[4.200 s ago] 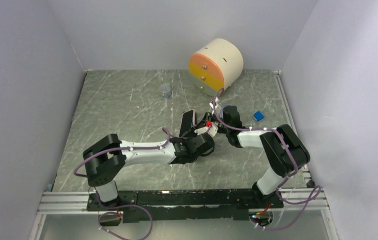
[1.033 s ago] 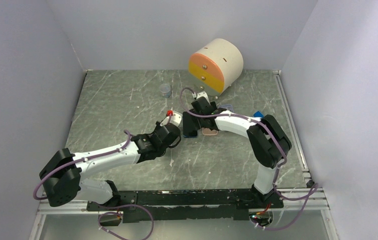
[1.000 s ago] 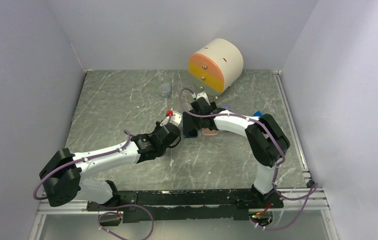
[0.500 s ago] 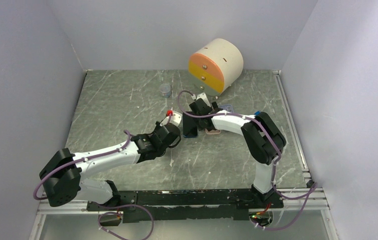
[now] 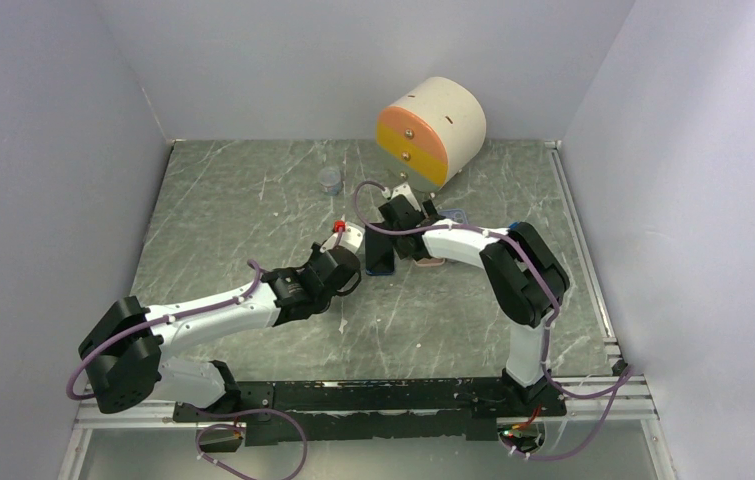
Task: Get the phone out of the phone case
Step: Place the phone case at the center of the board.
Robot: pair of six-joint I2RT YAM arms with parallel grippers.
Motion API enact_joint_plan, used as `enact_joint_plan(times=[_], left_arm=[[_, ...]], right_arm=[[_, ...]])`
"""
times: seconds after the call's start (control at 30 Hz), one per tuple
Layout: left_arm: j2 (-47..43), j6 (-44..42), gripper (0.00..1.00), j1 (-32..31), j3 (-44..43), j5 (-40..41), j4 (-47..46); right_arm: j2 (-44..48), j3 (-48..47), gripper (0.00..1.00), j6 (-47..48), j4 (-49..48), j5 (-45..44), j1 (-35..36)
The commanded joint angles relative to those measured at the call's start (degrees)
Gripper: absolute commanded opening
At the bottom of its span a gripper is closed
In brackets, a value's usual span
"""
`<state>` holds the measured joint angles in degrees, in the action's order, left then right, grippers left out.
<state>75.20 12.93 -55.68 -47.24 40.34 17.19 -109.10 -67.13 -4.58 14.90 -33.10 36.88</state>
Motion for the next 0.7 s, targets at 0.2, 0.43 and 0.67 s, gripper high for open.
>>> enact_joint_plan(times=[0.2, 0.43, 0.67], left_arm=[[-1.0, -0.3, 0.03, 0.2, -0.9, 0.7, -3.2], [-0.1, -1.0, 0.03, 0.2, -1.6, -0.2, -3.0], [0.8, -1.2, 0.03, 0.2, -2.9, -0.7, -1.4]], right_arm=[[-1.2, -1.6, 0.81, 4.1, -3.4, -1.6, -0.4], [4.1, 1.1, 0.82, 2.6, -5.8, 5.3, -0.5], [15.9, 7.7, 0.85, -2.6, -11.4, 12.0, -2.3]])
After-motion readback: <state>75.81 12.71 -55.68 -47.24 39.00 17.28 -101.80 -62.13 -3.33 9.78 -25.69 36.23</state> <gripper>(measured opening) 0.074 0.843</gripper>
